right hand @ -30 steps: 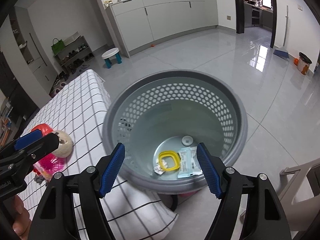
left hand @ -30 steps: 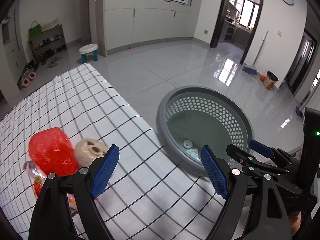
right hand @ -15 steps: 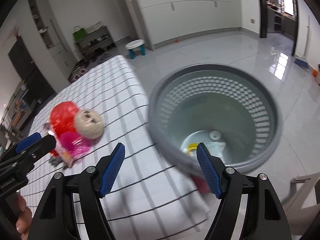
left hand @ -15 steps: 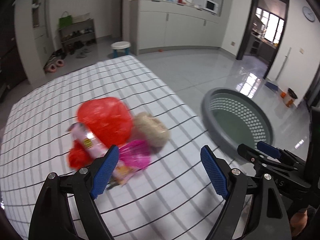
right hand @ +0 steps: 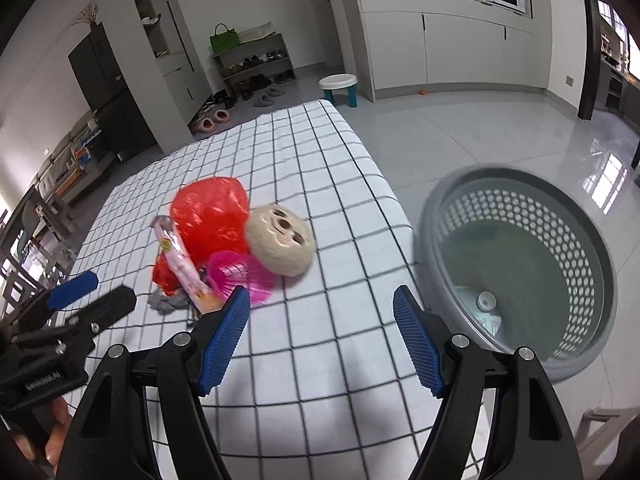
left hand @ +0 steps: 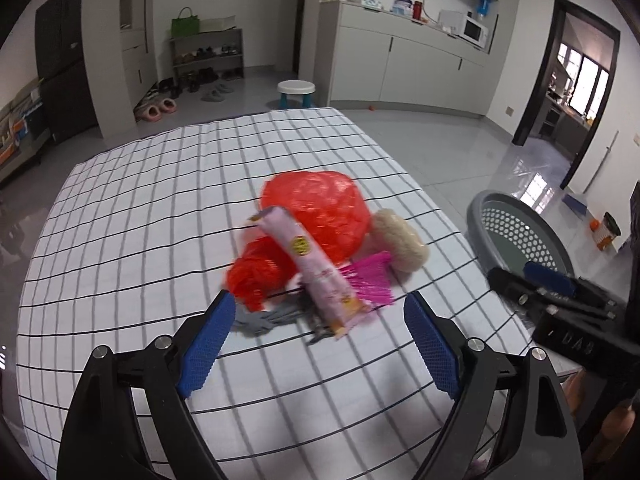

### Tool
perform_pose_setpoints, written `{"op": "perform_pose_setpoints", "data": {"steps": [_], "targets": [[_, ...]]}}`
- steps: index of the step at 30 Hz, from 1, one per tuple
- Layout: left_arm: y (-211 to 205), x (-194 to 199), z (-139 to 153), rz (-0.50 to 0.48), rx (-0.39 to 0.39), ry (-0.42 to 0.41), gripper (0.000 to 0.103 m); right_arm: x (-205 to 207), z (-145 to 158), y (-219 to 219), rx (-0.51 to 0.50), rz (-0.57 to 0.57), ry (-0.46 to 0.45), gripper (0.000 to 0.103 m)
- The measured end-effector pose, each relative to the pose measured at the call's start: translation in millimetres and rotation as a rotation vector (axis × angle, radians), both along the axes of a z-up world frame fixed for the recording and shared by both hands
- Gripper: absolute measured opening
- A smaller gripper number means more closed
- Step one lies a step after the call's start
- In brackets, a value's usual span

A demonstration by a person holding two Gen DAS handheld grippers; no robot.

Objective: Collect trash
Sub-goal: 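Move both tools back over the table toward the remaining trash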

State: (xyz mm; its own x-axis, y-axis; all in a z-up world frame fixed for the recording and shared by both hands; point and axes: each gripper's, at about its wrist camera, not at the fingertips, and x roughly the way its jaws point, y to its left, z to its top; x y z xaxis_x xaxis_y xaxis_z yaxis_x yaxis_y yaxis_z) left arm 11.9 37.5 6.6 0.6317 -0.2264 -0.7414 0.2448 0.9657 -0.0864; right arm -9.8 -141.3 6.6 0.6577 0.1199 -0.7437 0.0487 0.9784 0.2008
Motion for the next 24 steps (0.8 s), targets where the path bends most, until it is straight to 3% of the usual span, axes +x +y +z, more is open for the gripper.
{"op": "perform_pose_setpoints", "data": {"steps": [7, 24], "targets": [[31, -7, -1, 0.02, 0.038, -0.02, 0.084, -2, 17, 5, 0.006, -0.029, -0.033, 0.072], [100, 0, -17, 0.175, 0.003, 0.011, 0.084, 17, -7, 48, -0.032, 0.073, 0.009, 0.074]]}}
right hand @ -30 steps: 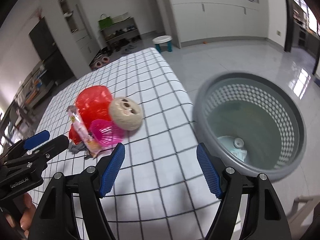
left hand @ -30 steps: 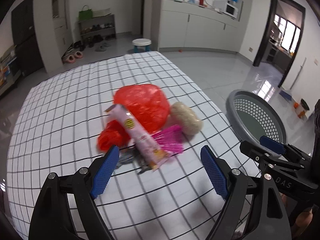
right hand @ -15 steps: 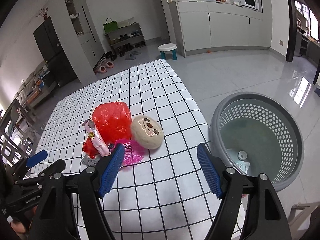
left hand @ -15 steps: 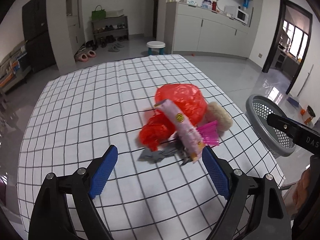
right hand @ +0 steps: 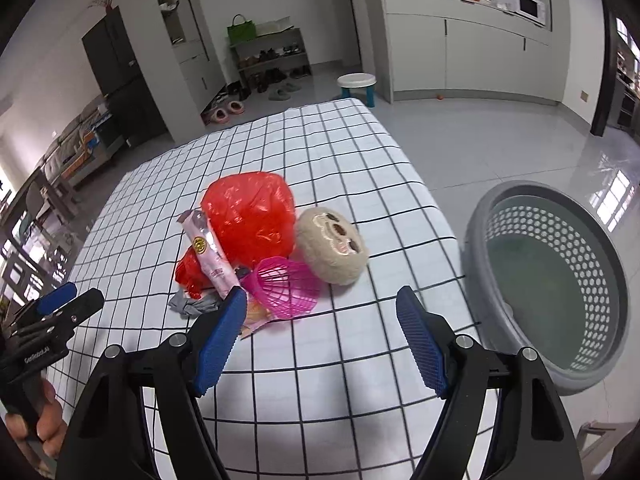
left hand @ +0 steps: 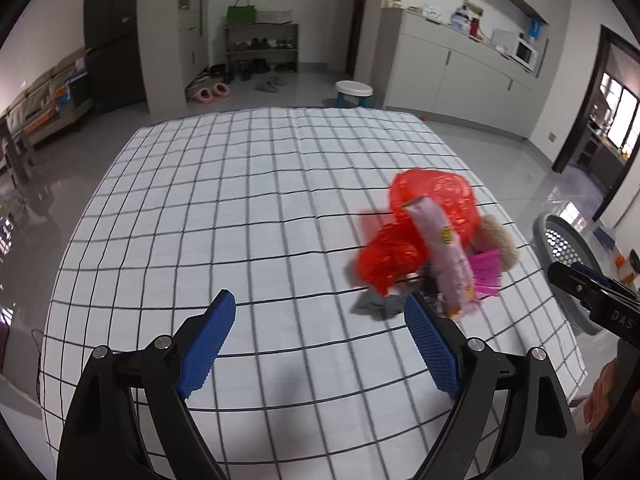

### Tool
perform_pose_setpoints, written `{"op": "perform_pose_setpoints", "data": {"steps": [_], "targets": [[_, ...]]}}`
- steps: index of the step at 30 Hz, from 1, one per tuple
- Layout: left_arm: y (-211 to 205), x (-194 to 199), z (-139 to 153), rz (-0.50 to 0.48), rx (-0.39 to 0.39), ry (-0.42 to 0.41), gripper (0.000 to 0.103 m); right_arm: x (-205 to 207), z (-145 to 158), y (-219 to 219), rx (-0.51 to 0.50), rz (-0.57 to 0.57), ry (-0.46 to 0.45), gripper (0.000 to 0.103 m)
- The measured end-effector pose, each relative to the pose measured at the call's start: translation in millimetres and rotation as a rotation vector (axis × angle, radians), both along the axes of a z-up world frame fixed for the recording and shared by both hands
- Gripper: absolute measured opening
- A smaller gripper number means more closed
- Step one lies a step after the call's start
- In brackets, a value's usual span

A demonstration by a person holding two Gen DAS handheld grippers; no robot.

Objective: Collect trash
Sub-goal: 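Move both tools back over the table toward the remaining trash, then grasp the beige plush ball with the right tool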

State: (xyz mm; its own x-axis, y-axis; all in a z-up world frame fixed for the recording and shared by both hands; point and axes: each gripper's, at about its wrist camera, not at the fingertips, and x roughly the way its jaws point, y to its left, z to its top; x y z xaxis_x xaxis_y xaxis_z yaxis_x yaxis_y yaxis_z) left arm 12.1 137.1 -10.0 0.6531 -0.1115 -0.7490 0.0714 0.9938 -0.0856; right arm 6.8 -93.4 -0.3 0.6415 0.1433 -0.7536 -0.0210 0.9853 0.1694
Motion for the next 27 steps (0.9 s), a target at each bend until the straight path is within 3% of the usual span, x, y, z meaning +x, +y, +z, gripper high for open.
{"op": "perform_pose_setpoints", "data": {"steps": [12, 27], "targets": [[5, 1, -17, 0.018, 0.027, 0.022, 0.084, 19, -20, 15, -0.03, 0.034, 0.044, 0.074], [-21, 17, -22, -0.04, 0.022, 0.047, 0.084, 84, -31, -16, 0.028, -0.016, 0.1, 0.074]]}}
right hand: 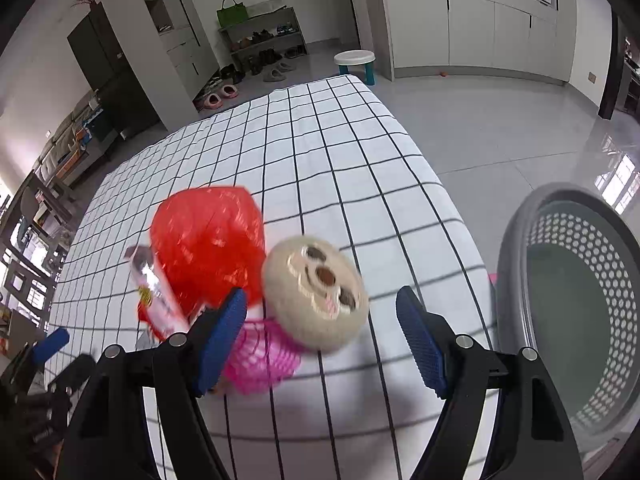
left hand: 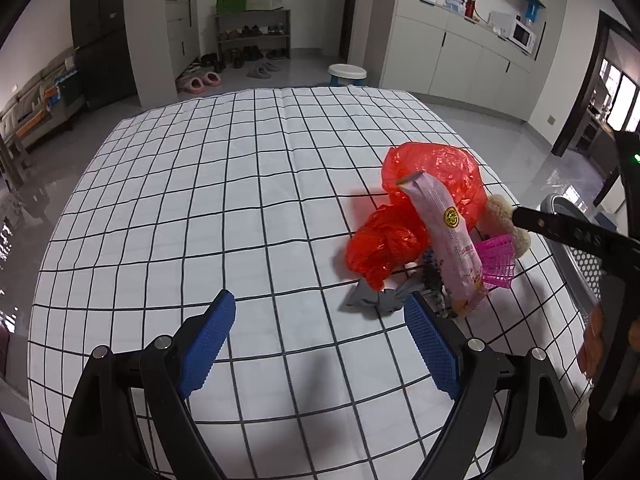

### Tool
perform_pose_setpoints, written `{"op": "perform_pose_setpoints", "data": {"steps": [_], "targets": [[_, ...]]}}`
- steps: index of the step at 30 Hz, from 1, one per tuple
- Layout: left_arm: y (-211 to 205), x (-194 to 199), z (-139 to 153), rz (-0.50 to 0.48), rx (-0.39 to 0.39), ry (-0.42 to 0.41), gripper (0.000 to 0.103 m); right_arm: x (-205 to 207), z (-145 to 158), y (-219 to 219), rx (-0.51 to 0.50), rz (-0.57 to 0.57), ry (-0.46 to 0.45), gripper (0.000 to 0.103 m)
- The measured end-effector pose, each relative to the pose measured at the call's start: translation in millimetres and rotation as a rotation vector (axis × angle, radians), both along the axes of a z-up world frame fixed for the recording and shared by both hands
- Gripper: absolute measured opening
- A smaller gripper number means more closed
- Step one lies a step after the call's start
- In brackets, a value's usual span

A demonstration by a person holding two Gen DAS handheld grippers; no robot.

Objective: Collect trash
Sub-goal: 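Grasp the beige plush ball with the right tool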

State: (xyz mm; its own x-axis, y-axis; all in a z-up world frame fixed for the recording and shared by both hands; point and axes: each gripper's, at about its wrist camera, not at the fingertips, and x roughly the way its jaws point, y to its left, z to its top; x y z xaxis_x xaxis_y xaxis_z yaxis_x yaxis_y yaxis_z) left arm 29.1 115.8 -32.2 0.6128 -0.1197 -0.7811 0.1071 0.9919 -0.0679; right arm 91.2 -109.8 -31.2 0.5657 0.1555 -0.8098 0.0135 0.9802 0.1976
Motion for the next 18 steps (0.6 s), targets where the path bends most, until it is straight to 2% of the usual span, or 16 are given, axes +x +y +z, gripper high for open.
{"op": "perform_pose_setpoints", "data": {"steps": [7, 15, 17, 18], "targets": [[-7, 1, 1, -0.01, -0.001, 0.003, 0.084, 16, -14, 7, -0.019, 0.02, 0.046, 0.074], [-18, 6, 2, -0.014, -0.007, 0.006, 0.084, 19, -19, 11, -0.036, 0.03, 0.035, 0.073], [-21, 7, 2, -0.012, -0.006, 0.003, 0.085, 18, -19, 12, -0.035, 0.033, 0.037, 0.066], [-24, 7, 3, -0.008, -0.002, -0.003, 0.086, 18, -21, 12, -0.028, 0.039, 0.044, 0.059]]}}
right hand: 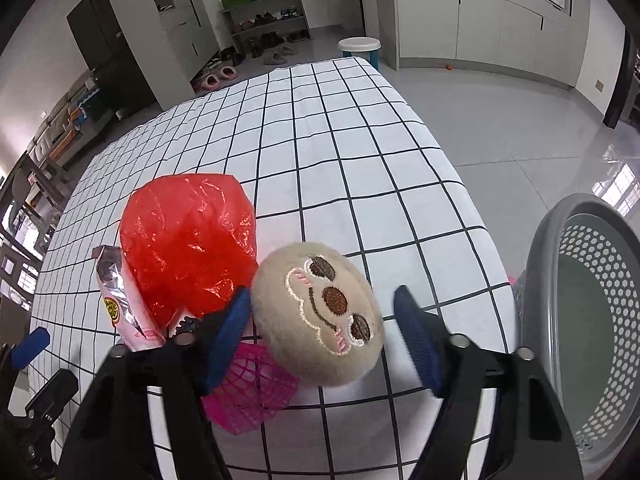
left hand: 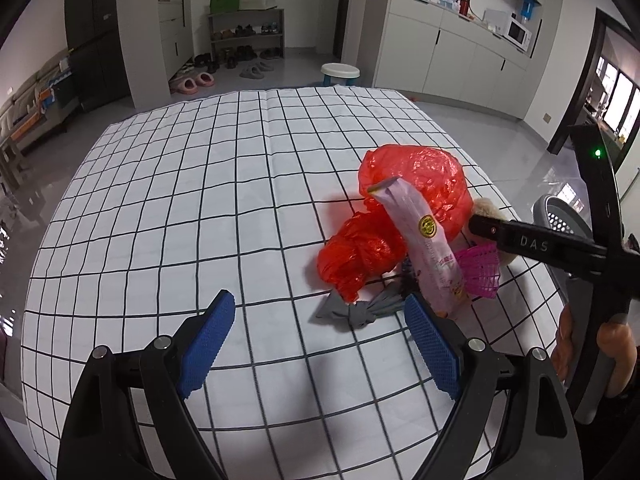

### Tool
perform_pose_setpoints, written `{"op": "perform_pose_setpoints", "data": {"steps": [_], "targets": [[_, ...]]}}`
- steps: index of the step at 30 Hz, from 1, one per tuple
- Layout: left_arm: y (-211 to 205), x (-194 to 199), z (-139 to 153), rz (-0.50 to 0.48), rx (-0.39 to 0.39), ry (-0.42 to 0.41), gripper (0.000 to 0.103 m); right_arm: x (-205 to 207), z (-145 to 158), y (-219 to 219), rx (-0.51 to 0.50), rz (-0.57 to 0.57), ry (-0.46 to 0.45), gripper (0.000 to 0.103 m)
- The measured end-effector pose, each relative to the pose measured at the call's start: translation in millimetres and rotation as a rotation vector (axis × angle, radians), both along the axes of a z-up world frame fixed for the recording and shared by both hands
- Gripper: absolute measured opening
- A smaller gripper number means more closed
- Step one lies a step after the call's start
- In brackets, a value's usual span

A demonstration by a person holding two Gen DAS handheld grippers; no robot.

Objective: Collect trash
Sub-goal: 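Grasp the beige plush ball with the right tool, then grasp the pink snack wrapper with the left tool while the right tool holds the ball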

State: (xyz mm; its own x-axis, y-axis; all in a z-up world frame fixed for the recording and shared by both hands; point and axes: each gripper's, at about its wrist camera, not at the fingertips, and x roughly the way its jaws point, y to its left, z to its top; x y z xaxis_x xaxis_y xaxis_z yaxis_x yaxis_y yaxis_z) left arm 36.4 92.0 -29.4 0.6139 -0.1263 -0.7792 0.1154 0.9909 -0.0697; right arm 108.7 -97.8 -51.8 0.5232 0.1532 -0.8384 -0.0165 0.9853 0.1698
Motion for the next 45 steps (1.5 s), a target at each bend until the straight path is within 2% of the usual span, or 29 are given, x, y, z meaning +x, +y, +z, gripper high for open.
{"op": "perform_pose_setpoints", "data": {"steps": [1, 6, 13, 19, 31, 36, 38, 40, 41, 42, 45], "targets": [[-1, 0, 0, 0.004, 0.004, -0.005, 0.089, 0, -1, 1, 0.004, 0.001, 0.002, 0.056], [-7, -2, 3, 0.005, 0.004, -0.017, 0.09, -7, 3, -4, 0.03, -0.009, -0.024, 0.052], [-24, 5, 8, -0.014, -0.014, -0.022, 0.09, -27, 19, -23, 0.082, -0.057, -0.059, 0.052], [-45, 20, 11, -0.024, -0.038, -0.045, 0.09, -46, 25, -37, 0.086, -0.093, -0.067, 0.052], [-66, 49, -6, -0.011, -0.061, -0.002, 0.088, -69, 18, -64, 0.106, -0.144, -0.043, 0.052], [-68, 47, -14, -0.016, -0.063, 0.025, 0.068, -71, 17, -65, 0.113, -0.142, -0.04, 0.052], [-67, 45, -16, -0.024, -0.067, 0.031, 0.053, -69, 16, -62, 0.115, -0.137, -0.036, 0.052], [-66, 43, -15, -0.033, -0.074, 0.031, 0.045, -71, 16, -60, 0.116, -0.132, -0.038, 0.052], [-66, 41, -15, -0.039, -0.077, 0.028, 0.034, -71, 16, -58, 0.116, -0.13, -0.039, 0.052], [-66, 39, -14, -0.048, -0.075, 0.025, 0.028, -71, 17, -57, 0.116, -0.129, -0.039, 0.052], [-65, 32, -12, -0.055, -0.061, 0.022, 0.022, -72, 19, -57, 0.12, -0.128, -0.041, 0.052]]}}
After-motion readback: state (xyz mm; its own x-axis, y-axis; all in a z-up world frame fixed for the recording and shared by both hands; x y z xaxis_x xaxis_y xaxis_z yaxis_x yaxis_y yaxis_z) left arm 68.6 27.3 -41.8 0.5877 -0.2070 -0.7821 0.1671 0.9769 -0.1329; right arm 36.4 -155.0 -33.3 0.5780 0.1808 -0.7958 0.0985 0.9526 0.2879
